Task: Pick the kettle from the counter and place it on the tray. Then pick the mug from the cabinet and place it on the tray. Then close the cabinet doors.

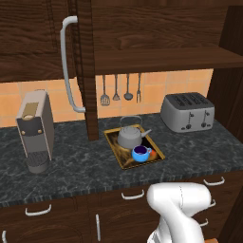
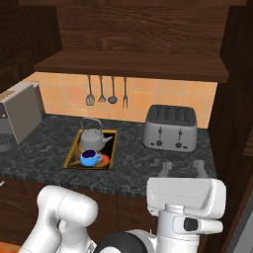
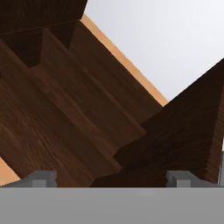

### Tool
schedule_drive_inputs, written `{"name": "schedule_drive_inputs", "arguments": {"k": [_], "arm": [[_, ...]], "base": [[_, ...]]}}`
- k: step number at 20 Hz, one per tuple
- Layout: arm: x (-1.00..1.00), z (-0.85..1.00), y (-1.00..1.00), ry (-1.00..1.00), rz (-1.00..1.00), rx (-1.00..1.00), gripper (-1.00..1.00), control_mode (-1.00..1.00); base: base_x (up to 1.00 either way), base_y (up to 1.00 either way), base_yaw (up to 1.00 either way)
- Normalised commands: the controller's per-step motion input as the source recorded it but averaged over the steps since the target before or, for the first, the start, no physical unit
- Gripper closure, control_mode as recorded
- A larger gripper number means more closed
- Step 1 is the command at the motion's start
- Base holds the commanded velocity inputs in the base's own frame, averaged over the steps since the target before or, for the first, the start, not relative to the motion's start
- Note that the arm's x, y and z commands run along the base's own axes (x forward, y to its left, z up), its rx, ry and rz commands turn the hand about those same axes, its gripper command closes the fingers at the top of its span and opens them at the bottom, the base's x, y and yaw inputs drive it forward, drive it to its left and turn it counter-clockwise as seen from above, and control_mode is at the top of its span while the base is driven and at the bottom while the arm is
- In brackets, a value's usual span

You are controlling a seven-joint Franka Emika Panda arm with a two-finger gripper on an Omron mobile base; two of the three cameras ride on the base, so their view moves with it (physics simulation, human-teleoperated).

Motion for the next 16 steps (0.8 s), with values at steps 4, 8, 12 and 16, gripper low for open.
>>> {"name": "schedule_drive_inputs", "arguments": {"k": [4,8,12,16], "arm": [[-0.35,0.23,-0.46,-0.05,-0.06,0.0,-1.0,-1.0],[-0.36,0.16,-0.44,0.0,-0.03,0.0,-1.0,-1.0],[-0.21,0.08,-0.43,0.0,-0.01,0.0,-1.0,-1.0],[-0.01,0.0,-0.33,0.03,0.0,0.0,-1.0,-1.0]], "base": [[0.0,0.0,0.0],[0.0,0.0,0.0],[0.0,0.0,0.0],[0.0,0.0,0.0]]}}
